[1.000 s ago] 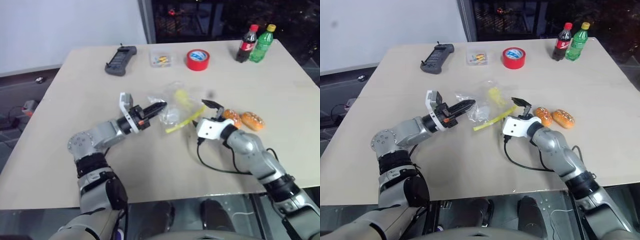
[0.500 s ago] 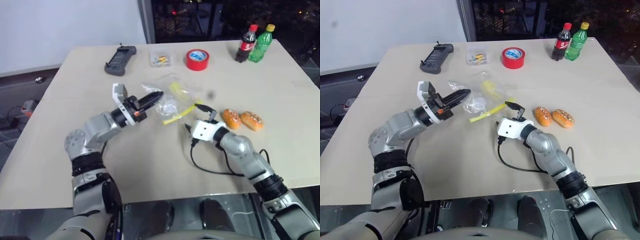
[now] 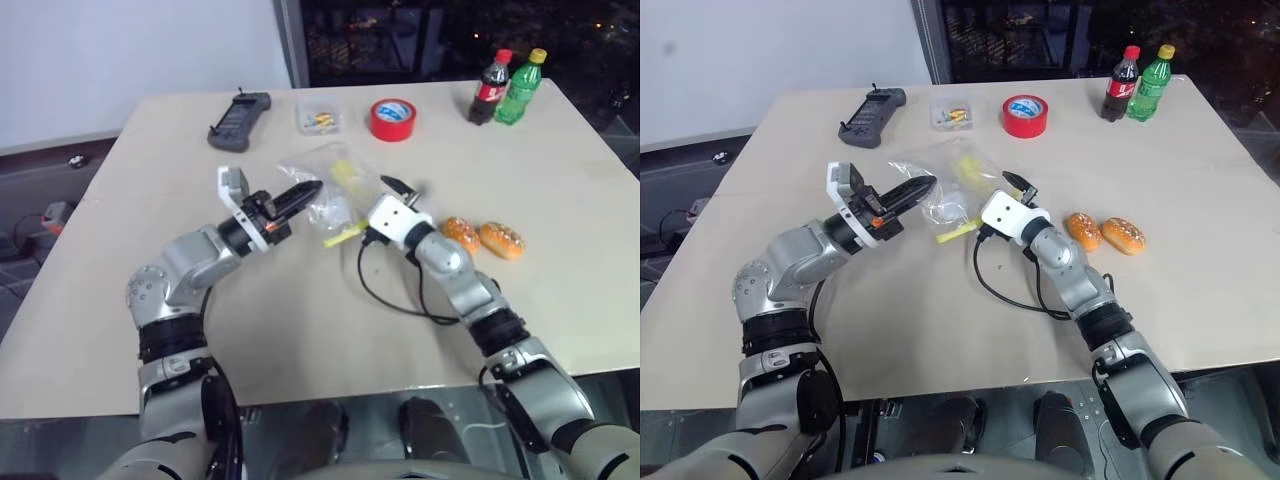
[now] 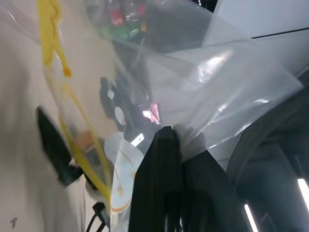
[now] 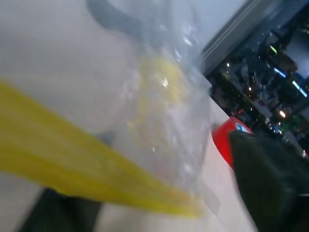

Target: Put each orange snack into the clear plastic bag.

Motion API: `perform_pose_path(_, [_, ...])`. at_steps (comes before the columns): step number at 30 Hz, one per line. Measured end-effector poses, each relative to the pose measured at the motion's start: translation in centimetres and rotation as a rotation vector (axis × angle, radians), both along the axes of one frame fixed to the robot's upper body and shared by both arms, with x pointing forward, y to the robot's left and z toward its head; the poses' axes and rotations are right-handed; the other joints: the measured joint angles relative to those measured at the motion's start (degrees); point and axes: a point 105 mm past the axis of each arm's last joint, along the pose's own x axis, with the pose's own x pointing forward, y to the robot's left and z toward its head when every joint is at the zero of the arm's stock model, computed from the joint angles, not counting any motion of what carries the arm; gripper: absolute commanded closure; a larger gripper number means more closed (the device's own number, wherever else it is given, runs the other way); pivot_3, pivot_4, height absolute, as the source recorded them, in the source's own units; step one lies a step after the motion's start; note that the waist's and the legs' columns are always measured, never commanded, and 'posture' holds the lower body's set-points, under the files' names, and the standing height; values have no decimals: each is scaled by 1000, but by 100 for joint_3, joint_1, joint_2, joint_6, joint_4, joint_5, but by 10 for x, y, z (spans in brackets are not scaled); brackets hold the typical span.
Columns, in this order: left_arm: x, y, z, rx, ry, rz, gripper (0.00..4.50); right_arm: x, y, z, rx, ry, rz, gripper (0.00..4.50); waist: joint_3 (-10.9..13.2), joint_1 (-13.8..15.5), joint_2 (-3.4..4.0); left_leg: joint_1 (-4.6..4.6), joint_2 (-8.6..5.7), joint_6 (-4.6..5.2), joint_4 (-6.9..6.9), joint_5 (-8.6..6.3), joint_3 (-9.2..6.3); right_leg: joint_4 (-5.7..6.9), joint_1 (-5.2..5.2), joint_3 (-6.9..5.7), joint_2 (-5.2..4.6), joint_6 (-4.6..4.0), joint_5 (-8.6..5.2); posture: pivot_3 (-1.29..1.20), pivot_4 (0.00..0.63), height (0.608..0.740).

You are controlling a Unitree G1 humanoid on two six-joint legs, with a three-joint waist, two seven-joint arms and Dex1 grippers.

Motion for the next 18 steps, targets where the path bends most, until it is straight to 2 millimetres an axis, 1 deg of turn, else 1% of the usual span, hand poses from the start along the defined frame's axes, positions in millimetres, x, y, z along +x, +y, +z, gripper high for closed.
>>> perform_pose_path(5, [-2, 2, -3, -1, 4, 16, 4500, 0, -5, 1, 5, -1, 7, 4353, 0, -42, 0, -1, 2, 0, -1, 0, 3, 4, -7, 5, 3, 0, 0, 0, 150, 740])
perform_pose_path(6, [-3, 1, -4, -2, 5, 17, 4500, 0, -6, 2, 3, -2, 8, 4471, 0, -54, 0, -1, 2, 0, -1, 0, 3, 5, -7, 5, 3, 0, 0, 0, 150, 740])
perform_pose_path(9, [-3, 2, -6, -6, 9, 28, 4500, 0, -7, 2, 3, 1, 13, 4471, 0, -93, 0, -1, 2, 0, -1, 0, 4, 5, -7, 6, 3, 0, 0, 0, 150, 740])
perform_pose_path(10, [-5, 2, -7, 18, 2, 33, 4500, 0, -7, 2, 0, 3, 18, 4471, 0, -110, 0, -2, 2, 0, -1, 0, 4, 5, -8, 7, 3, 0, 0, 0, 150, 740])
perform_pose_path(12, [-7, 1, -9, 100, -22, 43, 3995, 1, -12, 1, -20, 15, 20, 4500, 1, -124, -1, -2, 2, 0, -2, 0, 7, 4, -8, 11, 3, 0, 0, 0, 150, 740])
perform_pose_path(13, [-6, 3, -12, 197, -53, 78, 3703, 4, -19, 1, -52, 31, 12, 4500, 1, -124, 0, -2, 2, 0, -2, 0, 10, 5, -9, 11, 4, 0, 0, 0, 150, 740])
perform_pose_path(14, [-6, 4, -12, 212, -57, 85, 3505, 5, -22, 1, -56, 32, 8, 4500, 1, -123, 0, -2, 2, 0, -3, 0, 11, 5, -8, 12, 4, 0, 0, 0, 150, 740])
perform_pose_path(15, [-4, 8, -13, 273, -87, 118, 2964, 7, -27, 3, -72, 42, -2, 4500, 2, -124, 0, -2, 2, 0, -4, 0, 11, 5, -9, 12, 6, 0, 0, 0, 150, 740])
perform_pose_path(16, [-5, 10, -16, 358, -125, 141, 2624, 11, -35, 6, -102, 59, -19, 4500, 2, -127, 0, -2, 3, 0, -7, 0, 14, 4, -11, 14, 6, -1, 1, 0, 150, 740])
perform_pose_path(17, [-8, 11, -17, 499, -204, 160, 1917, 18, -46, 11, -127, 78, -54, 4500, 4, -126, -3, -6, 4, 0, -12, 0, 16, 5, -18, 16, 7, -3, 0, 0, 150, 740])
perform_pose_path(18, [-9, 10, -19, 553, -225, 153, 1603, 19, -49, 14, -131, 80, -62, 4500, 5, -128, -4, -9, 10, 0, -15, 0, 18, 0, -20, 18, 11, -5, 2, 0, 150, 740])
